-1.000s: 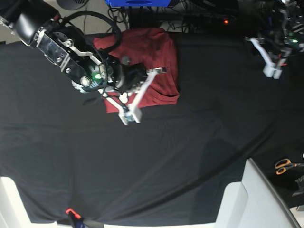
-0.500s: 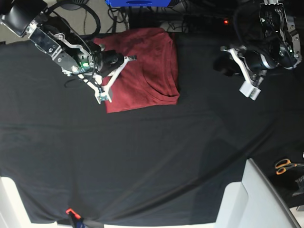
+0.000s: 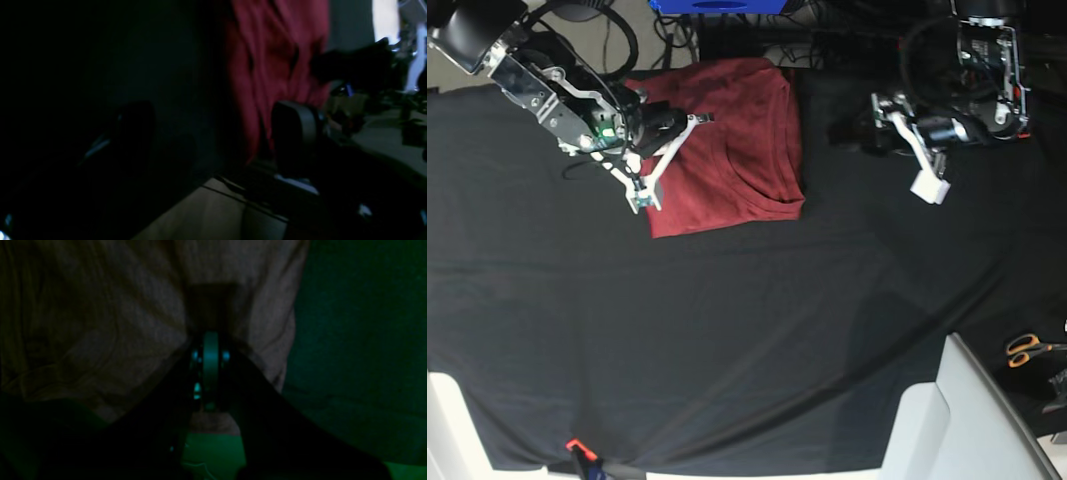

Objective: Fold the T-shirt properly
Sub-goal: 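Move the left gripper to the shirt's side and grasp its edge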

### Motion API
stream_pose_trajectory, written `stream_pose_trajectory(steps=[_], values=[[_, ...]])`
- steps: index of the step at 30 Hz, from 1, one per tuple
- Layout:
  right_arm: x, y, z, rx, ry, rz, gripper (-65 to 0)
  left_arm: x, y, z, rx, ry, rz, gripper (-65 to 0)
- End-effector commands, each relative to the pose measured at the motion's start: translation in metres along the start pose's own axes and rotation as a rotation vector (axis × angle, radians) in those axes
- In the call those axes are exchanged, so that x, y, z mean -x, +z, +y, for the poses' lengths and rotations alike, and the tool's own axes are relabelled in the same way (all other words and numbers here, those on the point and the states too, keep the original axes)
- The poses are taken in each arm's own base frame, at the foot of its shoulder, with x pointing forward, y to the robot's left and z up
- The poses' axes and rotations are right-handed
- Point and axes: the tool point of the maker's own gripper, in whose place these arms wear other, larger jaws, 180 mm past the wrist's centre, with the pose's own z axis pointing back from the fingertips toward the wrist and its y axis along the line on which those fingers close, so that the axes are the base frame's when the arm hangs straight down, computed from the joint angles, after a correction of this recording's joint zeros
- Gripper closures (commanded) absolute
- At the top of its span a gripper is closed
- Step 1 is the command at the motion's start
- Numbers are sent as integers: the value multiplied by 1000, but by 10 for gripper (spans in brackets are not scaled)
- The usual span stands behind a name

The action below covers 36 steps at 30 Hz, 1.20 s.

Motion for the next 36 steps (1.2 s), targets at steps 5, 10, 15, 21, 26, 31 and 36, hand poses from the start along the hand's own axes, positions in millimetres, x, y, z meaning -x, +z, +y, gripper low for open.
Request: stream_pose_trajectory(steps=[5,10,15,21,26,31,36], values=[[0,-3,-8,22,-4,4,-2,-8,-4,-11,32,-9,-40,-523],[-1,-3,-8,22,-7,2,-2,-9,-14,-20,59,9,-56,-518],[-1,-3,-8,22,-6,3,-2,-7,-27,-18,31,-3,-27,-518],[-1,-3,-8,21,-6,1,-2,6,-53,-24,-15,-32,47,-518],[-1,-3,-8,20,-5,1,-2,1,-63,-29,1,-22,43,-518],[-1,-3,-8,20,-5,1,-2,5,-73,-23,19,29,57,-517],[-1,-3,-9,21,-4,1,-2,5,-88,-35,55,19,33,-517]])
